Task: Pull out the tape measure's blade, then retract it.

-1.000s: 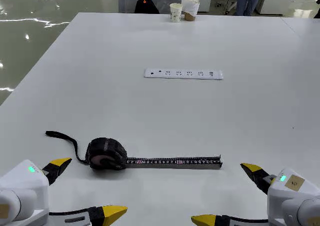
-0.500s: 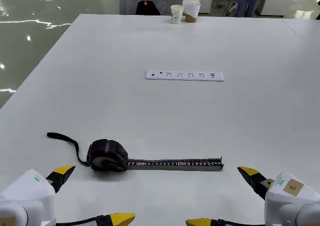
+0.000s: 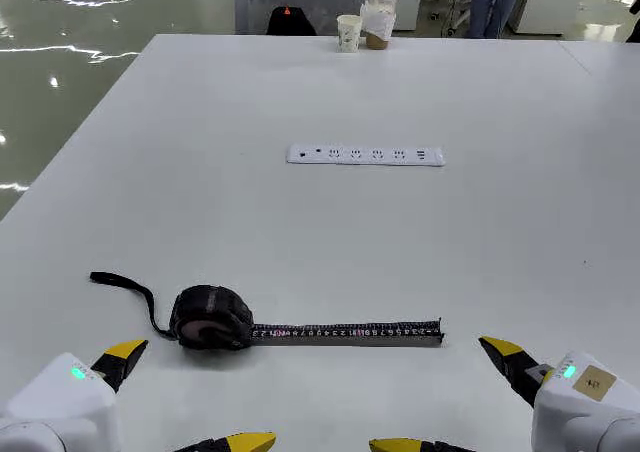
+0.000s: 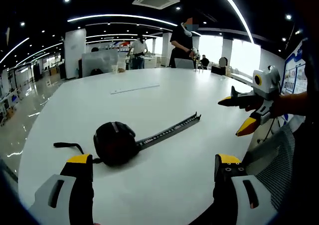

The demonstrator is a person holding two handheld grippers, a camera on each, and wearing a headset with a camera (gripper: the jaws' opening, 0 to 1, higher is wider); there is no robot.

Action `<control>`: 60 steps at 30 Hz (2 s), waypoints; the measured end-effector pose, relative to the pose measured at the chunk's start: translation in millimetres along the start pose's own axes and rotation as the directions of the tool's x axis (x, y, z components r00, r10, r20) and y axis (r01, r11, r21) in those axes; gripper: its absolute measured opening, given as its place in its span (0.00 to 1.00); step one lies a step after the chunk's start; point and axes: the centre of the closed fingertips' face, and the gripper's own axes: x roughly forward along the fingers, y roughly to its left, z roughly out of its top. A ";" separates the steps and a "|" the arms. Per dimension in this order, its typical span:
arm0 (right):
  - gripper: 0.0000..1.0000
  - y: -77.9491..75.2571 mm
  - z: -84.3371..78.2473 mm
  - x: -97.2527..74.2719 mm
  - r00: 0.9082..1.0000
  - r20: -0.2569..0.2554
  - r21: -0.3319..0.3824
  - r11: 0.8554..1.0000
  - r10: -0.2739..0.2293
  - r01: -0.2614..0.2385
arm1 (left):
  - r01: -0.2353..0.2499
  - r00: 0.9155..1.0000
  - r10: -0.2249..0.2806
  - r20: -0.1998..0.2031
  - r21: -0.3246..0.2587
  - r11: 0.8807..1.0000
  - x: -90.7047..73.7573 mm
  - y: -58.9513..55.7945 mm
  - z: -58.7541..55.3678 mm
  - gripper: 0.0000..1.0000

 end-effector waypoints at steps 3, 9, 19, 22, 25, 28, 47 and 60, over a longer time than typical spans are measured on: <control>0.99 0.1 0.3 -0.9 1.000 0.001 0.002 1.000 -0.003 0.003 | 0.001 1.000 -0.001 0.002 -0.003 1.000 -0.1 -0.5 0.5 0.99; 0.99 1.5 1.2 -1.4 1.000 0.004 0.011 1.000 -0.008 0.008 | -0.010 1.000 0.010 0.003 -0.009 1.000 -0.9 -1.2 0.0 0.99; 0.99 3.5 1.1 -0.9 1.000 0.005 0.013 1.000 -0.008 0.008 | -0.017 1.000 0.017 0.011 -0.025 1.000 -1.3 -0.8 2.4 0.99; 0.99 2.9 1.3 -1.2 1.000 0.005 0.015 1.000 -0.010 0.010 | -0.019 1.000 0.019 0.011 -0.026 0.999 -0.9 -0.3 2.7 0.99; 0.99 2.7 1.2 -1.2 1.000 0.008 0.020 1.000 -0.006 0.005 | -0.021 1.000 0.021 0.011 -0.023 1.000 -0.2 0.3 2.4 0.99; 0.99 1.5 0.5 -1.1 1.000 0.006 0.018 1.000 -0.005 0.005 | -0.027 1.000 0.027 0.009 -0.024 0.999 0.8 1.4 1.9 0.99; 0.99 -6.8 -4.5 9.1 0.998 -0.017 0.009 0.998 0.057 -0.057 | -0.101 0.995 0.099 -0.022 -0.076 0.992 8.0 18.3 -5.3 0.99; 0.93 -22.8 -14.6 18.1 0.992 -0.070 -0.032 0.994 0.101 -0.103 | -0.157 0.987 0.154 -0.032 -0.091 0.983 10.4 31.4 -7.9 0.99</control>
